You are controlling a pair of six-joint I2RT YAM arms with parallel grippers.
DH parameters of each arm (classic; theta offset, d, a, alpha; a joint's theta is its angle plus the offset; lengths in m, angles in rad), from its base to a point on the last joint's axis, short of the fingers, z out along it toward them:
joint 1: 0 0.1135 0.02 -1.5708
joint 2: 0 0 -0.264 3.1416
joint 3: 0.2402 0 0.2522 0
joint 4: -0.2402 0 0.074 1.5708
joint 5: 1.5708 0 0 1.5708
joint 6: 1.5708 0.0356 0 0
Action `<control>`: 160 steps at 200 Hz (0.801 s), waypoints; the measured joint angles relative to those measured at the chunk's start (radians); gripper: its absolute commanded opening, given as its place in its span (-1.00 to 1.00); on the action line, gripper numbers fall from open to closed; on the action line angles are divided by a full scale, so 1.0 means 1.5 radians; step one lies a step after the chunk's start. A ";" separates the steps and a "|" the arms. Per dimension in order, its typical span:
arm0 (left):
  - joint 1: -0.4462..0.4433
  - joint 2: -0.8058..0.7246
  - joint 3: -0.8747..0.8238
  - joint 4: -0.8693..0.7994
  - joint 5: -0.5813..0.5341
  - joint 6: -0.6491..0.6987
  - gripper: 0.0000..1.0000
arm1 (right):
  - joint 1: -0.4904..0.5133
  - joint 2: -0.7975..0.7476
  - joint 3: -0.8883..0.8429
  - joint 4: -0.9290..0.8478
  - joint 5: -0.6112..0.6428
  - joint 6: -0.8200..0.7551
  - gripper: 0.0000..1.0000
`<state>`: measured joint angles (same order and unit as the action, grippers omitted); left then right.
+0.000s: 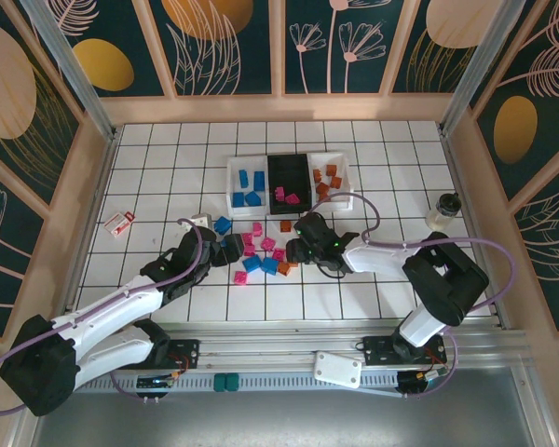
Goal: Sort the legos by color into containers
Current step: Move the lego to the bottom-center of the table, then pick up the lego from the bottom-center of the table.
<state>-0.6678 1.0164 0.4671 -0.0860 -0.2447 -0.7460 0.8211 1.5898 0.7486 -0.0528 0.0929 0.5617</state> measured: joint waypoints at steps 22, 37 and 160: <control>0.000 0.000 0.000 0.000 0.000 0.000 0.97 | 0.001 -0.003 -0.009 0.002 0.010 0.011 0.11; 0.000 0.000 0.000 0.000 0.000 0.000 0.97 | -0.002 -0.023 -0.027 -0.002 0.017 0.016 0.09; 0.000 0.009 -0.003 0.005 0.000 0.000 0.97 | 0.036 -0.056 -0.052 -0.072 0.037 0.018 0.17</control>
<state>-0.6678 1.0306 0.4633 -0.0784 -0.2447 -0.7460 0.8757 1.5051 0.6712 -0.1616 0.1486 0.5880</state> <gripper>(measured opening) 0.986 0.646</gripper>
